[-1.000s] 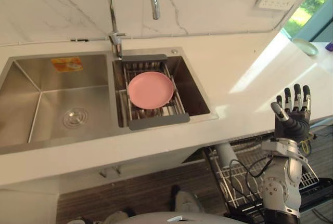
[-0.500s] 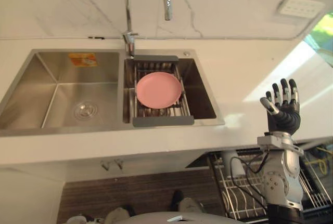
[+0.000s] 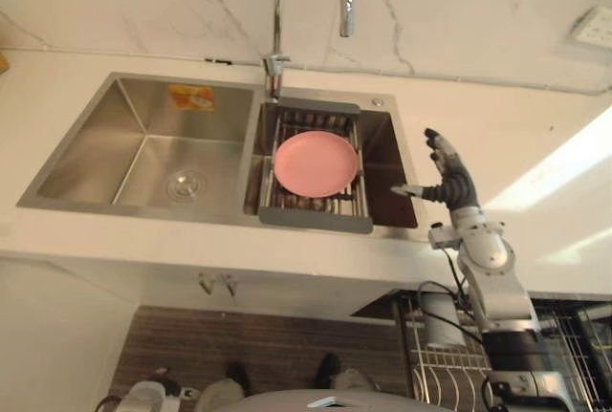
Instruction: Walk over to the sink, pick up the cup, carry it to the dishwasher, place the cup inside the dishwasher, then close the dishwasher door
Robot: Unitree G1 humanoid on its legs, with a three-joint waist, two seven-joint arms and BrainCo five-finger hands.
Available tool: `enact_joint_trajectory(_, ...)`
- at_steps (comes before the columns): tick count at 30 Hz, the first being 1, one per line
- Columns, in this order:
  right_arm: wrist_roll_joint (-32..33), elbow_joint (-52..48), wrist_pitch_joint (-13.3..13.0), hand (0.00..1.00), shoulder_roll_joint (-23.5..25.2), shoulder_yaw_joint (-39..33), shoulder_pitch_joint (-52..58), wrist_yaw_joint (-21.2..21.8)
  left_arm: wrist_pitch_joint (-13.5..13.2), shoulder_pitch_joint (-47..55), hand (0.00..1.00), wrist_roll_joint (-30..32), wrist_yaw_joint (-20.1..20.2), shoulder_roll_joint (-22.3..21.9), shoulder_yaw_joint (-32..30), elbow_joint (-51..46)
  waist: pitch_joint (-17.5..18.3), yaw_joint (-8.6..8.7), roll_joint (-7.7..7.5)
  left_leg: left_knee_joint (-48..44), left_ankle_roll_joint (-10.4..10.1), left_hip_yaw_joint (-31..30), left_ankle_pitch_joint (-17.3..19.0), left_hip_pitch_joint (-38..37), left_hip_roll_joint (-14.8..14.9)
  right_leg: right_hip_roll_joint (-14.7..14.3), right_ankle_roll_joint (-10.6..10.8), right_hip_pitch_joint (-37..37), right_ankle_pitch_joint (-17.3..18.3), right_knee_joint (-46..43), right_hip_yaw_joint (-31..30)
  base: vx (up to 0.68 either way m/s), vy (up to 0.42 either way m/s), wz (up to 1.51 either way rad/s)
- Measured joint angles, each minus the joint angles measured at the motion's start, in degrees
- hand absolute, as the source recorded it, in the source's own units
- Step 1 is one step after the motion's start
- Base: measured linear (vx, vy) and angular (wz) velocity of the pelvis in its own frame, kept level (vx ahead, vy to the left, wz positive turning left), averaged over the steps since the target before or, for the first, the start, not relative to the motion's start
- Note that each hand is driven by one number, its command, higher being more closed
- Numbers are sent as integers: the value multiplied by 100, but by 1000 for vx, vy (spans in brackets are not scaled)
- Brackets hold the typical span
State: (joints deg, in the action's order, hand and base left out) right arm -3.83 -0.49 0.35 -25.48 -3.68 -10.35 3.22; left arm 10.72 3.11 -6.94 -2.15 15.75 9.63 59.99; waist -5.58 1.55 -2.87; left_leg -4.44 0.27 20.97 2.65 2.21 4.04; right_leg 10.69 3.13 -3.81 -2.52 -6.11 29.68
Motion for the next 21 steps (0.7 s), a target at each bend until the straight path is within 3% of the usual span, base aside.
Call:
enact_joint_trajectory(6,-1063,719,-21,0,-231,417,-658,-8,12,129,0,-12,90,-30,-82,-278,-2,-159,-7,489,-12,-92,-277,-137,-164,5,44,109,-163,281,119,-49,32,10)
enact_joint_trajectory(11,-1941,1178,-184,0,-281,694,-999,6,-27,282,0,48,146,-113,-323,-474,-2,-230,-8,684,-27,-228,-415,-167,-217,-2,68,189,-204,396,263,-21,14,16)
enact_joint_trajectory(17,-2357,1791,-338,0,-471,1054,-1277,410,46,350,0,38,250,-241,-499,-628,-7,-348,-16,788,-31,-387,-494,-158,-271,4,106,293,-256,514,453,12,14,15)
enact_joint_trajectory(21,-2676,1993,-414,0,-492,1318,-1341,422,60,493,0,46,299,-304,-504,-771,-20,-407,-36,883,-34,-429,-539,-209,-280,2,94,347,-264,532,539,37,11,9)
